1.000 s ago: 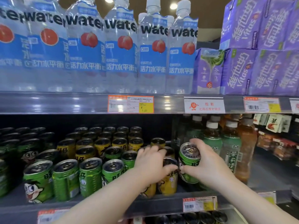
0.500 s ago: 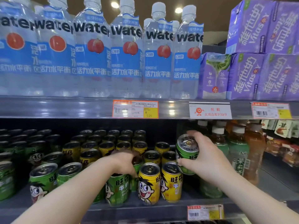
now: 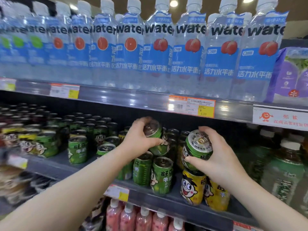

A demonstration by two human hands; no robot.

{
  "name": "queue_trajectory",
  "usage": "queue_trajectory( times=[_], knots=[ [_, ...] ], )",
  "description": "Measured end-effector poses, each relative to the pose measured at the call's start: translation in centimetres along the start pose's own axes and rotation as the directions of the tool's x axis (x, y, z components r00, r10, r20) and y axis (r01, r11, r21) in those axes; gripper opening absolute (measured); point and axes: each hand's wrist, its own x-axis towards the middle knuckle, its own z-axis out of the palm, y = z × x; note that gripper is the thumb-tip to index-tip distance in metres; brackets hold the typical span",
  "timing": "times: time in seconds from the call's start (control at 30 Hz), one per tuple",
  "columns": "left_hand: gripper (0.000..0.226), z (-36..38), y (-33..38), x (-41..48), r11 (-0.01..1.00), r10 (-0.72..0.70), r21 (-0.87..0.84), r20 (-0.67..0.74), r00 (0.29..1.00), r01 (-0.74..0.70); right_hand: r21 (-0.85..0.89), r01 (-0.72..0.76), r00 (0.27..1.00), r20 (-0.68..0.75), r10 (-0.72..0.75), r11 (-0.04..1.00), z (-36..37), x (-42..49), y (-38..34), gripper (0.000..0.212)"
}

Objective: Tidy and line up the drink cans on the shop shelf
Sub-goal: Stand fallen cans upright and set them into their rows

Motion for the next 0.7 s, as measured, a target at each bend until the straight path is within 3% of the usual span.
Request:
queue_trajectory(
  times=[0.27,0.43,0.57,0.7],
  knots=[
    [0.074,-11.0,-4.8,-4.7,0.978,-0.073,0.178,-0.212,0.974,0.112,0.194,0.107,0.983,0.126,-0.133,0.975,7.9,1.8,-6.8,0.084],
    [0.072,-18.5,-9.7,-6.1,0.958,-0.100,0.238,-0.254,0.962,0.163,0.275,0.108,0.970,0.179,-0.162,0.955,13.4,4.0,-11.9,0.093],
    [0.072,-24.1,-14.2,-5.7,0.958,-0.109,0.237,-0.224,0.969,0.162,0.240,0.119,0.981,0.124,-0.152,0.964,18.8,7.3,-16.2,0.087],
    [0.070,-28.6,-18.3,-4.5,0.965,-0.081,0.233,-0.172,0.982,0.120,0.080,0.115,0.987,0.103,-0.123,0.990,24.2,11.6,-19.1,0.084]
  ],
)
